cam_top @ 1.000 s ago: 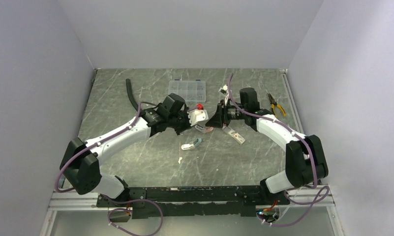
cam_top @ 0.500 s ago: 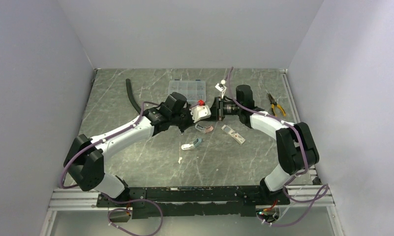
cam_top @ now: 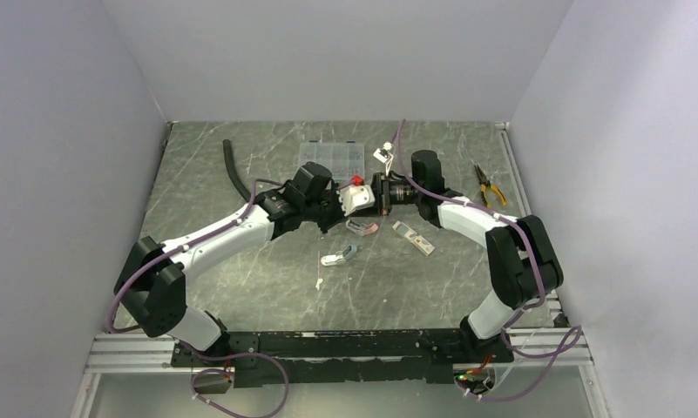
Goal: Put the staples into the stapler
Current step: Adjust the staple.
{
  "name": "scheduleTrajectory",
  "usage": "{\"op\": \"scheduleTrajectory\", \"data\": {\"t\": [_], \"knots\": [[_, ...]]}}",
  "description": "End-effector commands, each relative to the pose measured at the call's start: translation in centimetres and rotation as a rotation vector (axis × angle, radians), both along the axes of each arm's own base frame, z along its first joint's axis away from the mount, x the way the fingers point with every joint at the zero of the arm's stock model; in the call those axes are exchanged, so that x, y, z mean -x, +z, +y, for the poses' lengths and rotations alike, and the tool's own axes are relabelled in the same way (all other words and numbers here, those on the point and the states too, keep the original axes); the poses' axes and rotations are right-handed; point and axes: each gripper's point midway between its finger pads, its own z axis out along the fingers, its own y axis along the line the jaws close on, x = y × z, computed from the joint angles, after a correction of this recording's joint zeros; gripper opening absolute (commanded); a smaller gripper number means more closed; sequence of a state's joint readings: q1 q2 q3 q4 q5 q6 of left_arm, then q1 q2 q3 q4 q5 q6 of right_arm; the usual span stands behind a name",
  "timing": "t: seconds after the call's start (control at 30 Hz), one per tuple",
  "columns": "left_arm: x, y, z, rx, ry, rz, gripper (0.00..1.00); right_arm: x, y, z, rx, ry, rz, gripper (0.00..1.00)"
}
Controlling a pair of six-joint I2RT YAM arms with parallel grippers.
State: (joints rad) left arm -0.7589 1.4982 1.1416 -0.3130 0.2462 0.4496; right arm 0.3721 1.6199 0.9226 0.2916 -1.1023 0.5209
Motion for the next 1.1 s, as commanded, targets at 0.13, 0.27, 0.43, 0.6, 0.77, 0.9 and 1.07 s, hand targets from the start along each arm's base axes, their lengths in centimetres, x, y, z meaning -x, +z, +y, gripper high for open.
{"op": "scheduleTrajectory", "data": {"t": [0.13, 0.27, 0.43, 0.6, 0.77, 0.9, 1.07], "knots": [[-0.6, 2.2, -1.2, 0.06, -0.01, -0.03, 0.06, -0.7, 1.5, 0.5, -0.027, 0.021, -0.072, 0.26], [-0.4, 2.1, -1.1, 0.058, -0.013, -0.032, 0.06, -0.7, 1.2, 0.5, -0.017, 0.021, -0.08, 0.26], [-0.4, 2.1, -1.1, 0.06, -0.013, -0.03, 0.06, -0.8, 1.2, 0.5, -0.016, 0.022, -0.084, 0.26], [-0.5, 2.2, -1.1, 0.061, -0.008, -0.03, 0.06, -0.7, 0.8, 0.6, -0.014, 0.025, -0.077, 0.24], [-0.4, 2.1, -1.0, 0.062, -0.013, -0.031, 0.06, -0.7, 0.4, 0.5, -0.005, 0.025, -0.072, 0.23], [-0.3, 2.0, -1.0, 0.062, -0.013, -0.027, 0.06, -0.8, 0.4, 0.5, -0.003, 0.026, -0.071, 0.23], [-0.3, 2.1, -1.1, 0.066, -0.014, -0.029, 0.06, -0.8, 0.2, 0.5, 0.001, 0.024, -0.071, 0.23]]}}
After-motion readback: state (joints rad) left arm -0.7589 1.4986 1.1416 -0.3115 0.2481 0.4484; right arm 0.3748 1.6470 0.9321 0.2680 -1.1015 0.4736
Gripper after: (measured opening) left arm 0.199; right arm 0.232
